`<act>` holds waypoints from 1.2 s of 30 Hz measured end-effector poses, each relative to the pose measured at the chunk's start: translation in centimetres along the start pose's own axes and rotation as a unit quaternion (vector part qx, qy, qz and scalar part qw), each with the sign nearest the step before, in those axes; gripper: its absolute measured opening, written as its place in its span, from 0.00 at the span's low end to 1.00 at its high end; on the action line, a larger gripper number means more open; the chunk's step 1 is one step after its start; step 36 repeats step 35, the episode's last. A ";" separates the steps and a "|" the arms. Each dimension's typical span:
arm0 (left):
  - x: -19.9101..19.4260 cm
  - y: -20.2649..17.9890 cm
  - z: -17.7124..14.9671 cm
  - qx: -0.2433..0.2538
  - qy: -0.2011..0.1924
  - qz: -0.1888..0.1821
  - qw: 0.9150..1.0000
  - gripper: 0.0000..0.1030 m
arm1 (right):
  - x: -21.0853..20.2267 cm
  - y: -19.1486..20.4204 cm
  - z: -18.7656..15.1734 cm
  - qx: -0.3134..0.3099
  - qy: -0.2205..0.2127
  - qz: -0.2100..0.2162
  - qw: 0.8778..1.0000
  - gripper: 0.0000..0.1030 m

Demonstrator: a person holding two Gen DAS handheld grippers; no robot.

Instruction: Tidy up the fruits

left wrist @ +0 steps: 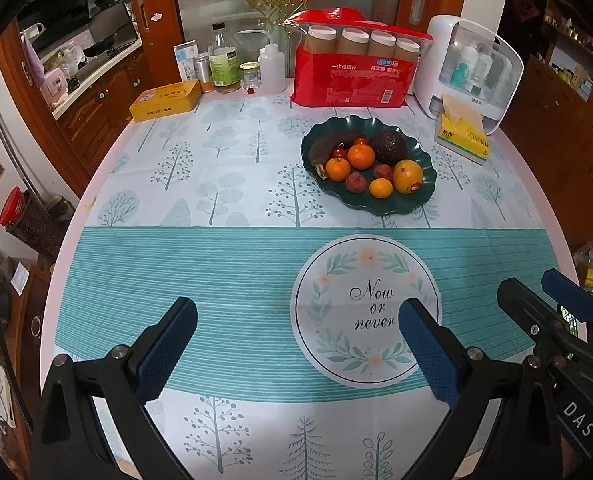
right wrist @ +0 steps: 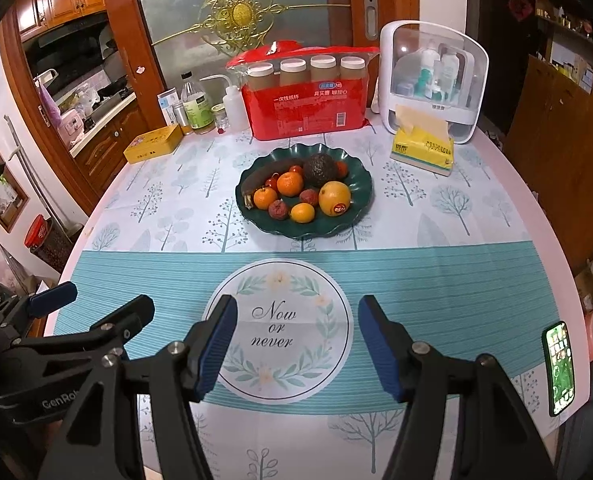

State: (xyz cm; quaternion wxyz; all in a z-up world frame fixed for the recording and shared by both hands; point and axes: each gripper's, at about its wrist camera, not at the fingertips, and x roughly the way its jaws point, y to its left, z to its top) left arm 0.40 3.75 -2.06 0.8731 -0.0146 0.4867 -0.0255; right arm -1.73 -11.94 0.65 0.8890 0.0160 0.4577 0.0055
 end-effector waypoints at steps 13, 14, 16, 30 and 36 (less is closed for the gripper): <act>0.6 -0.3 -0.3 0.007 0.013 -0.003 1.000 0.97 | 0.6 -0.6 -0.7 0.013 0.013 0.003 1.000 0.62; 0.6 -0.3 -0.3 0.008 0.014 -0.004 1.000 0.97 | 0.6 -0.6 -0.6 0.013 0.013 0.003 1.000 0.62; 0.6 -0.4 -0.2 0.010 0.015 -0.004 1.000 0.97 | 0.6 -0.7 -0.6 0.015 0.014 0.003 1.000 0.62; 0.7 -0.5 -0.2 0.019 0.019 -0.008 1.000 0.97 | 0.7 -1.3 -0.6 0.023 0.015 0.000 1.000 0.62; 0.8 -0.5 -0.2 0.020 0.023 -0.011 0.999 0.97 | 0.7 -1.3 -0.7 0.025 0.016 -0.001 1.000 0.62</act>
